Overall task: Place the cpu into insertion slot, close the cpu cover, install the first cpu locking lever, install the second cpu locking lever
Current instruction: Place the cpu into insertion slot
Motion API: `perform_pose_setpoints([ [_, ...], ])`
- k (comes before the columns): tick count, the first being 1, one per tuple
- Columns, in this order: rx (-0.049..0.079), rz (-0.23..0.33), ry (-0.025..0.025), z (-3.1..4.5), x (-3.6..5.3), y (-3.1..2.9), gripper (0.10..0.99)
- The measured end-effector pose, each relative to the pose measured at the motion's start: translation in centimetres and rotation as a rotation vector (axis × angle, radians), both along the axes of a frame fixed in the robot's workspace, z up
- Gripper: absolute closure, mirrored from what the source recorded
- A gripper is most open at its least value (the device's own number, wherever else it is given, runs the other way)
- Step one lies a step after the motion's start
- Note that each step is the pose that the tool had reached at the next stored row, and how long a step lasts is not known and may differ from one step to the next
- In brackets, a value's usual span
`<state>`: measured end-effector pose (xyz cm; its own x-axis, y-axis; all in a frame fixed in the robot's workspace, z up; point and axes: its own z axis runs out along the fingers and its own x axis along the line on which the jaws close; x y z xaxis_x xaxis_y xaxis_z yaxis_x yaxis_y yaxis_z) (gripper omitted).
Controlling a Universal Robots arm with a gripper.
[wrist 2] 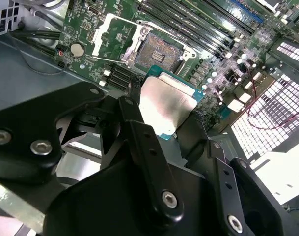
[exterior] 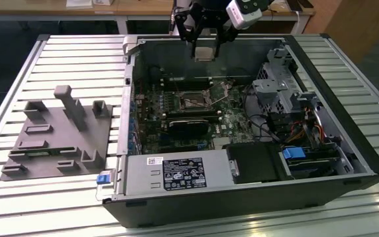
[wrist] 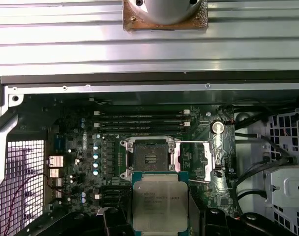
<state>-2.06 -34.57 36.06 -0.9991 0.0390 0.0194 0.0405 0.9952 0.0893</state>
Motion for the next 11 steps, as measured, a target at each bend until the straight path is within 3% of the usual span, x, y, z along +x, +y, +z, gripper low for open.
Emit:
perform_pose_setpoints([
  [11, 0.0, -0.029, 0.0, -0.02, 0.0, 0.0, 0.545],
])
